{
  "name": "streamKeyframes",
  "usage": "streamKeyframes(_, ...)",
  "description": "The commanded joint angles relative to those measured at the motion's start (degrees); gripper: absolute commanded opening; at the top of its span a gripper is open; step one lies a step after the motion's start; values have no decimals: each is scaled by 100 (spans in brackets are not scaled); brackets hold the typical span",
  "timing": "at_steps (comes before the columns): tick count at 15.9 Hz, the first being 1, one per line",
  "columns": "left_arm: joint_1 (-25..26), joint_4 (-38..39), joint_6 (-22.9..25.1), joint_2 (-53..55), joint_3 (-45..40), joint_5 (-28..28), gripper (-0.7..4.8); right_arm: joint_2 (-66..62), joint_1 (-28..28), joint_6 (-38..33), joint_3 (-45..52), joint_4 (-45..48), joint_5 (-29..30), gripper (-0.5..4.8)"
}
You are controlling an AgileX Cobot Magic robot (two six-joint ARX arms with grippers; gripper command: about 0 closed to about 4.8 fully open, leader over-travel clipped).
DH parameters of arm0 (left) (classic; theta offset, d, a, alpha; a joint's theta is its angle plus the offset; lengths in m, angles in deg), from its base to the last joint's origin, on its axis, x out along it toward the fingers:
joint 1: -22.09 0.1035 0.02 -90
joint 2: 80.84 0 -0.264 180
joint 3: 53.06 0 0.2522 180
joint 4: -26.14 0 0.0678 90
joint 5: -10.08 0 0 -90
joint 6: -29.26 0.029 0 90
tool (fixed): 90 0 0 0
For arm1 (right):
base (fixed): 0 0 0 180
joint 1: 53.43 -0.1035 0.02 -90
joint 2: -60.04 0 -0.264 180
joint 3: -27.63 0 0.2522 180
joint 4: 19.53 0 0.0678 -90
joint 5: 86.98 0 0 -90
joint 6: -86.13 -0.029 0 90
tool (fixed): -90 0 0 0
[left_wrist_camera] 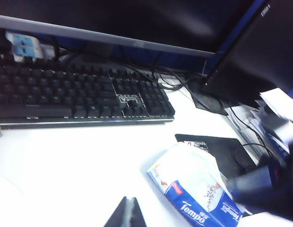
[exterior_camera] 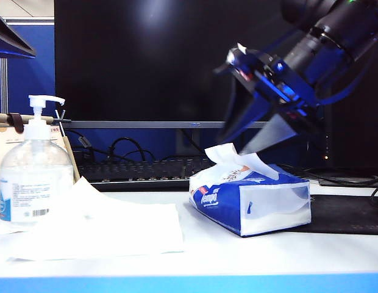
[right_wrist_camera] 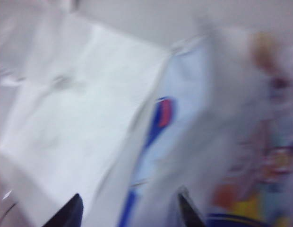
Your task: Pull out a tissue from the tissue dispenser, then press the switch of the alcohol sanitizer bottle to drop some sanitizer on the paper tissue, and finally place the treated tissue on the table.
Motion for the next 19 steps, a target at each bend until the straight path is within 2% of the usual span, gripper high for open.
streamKeyframes(1,2,26,50,-7,28,-11,-6,22,-17,280,-26,-13,-348,253)
streamKeyframes(5,2,26,50,-7,28,-9,-6,20,-17,267,133,-168,-343,254)
streamKeyframes(7,2,28,114,-7,28,-4,-6,20,-22,264,310,-216,-385,276)
streamKeyframes(10,2,33,111,-7,28,-11,-6,20,-22,269,330,-162,-1261,276)
streamKeyframes(12,2,33,111,-7,28,-13,-6,20,-22,269,330,11,-1478,271)
streamKeyframes(14,2,33,109,-7,28,-11,-6,20,-22,267,330,13,-1453,222)
streamKeyframes(16,2,33,109,-7,28,-11,-6,20,-24,256,330,-15,-820,226)
streamKeyframes(19,2,33,114,-7,28,-7,-6,20,-24,138,330,-31,-774,240)
